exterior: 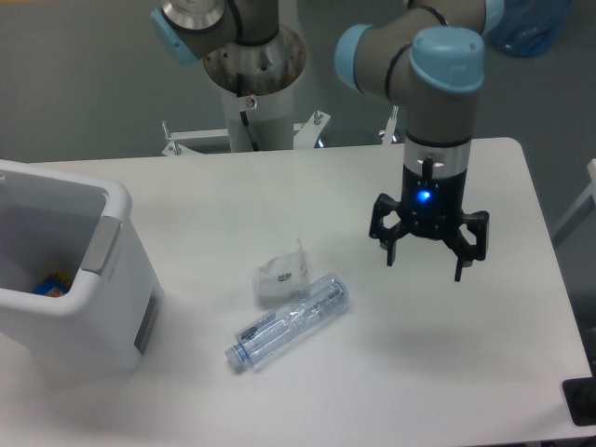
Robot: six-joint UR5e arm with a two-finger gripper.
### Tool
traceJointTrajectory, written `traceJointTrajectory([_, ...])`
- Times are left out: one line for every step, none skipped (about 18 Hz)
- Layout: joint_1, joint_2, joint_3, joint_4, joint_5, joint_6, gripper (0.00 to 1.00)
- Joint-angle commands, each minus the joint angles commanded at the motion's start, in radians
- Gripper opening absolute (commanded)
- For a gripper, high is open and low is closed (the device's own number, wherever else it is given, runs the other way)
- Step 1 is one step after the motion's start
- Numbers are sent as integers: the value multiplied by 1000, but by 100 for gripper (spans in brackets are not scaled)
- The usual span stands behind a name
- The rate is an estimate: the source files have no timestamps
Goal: Open the trash can
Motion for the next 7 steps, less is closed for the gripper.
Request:
traceJointTrajectory([0, -3, -11, 2, 26, 25, 100])
traceJointTrajectory([-3, -3, -12, 2, 46, 31, 100])
traceJointTrajectory([-5, -9, -14, 2, 55, 31, 100])
traceJointTrajectory([-6, -14, -14, 2, 58, 31, 100])
traceJointTrajectory([-8, -18, -14, 2, 60, 31, 100])
traceJointTrajectory([-9, -18, -14, 2, 71, 31, 100])
traceJointTrajectory([-11, -18, -17, 2, 84, 31, 100])
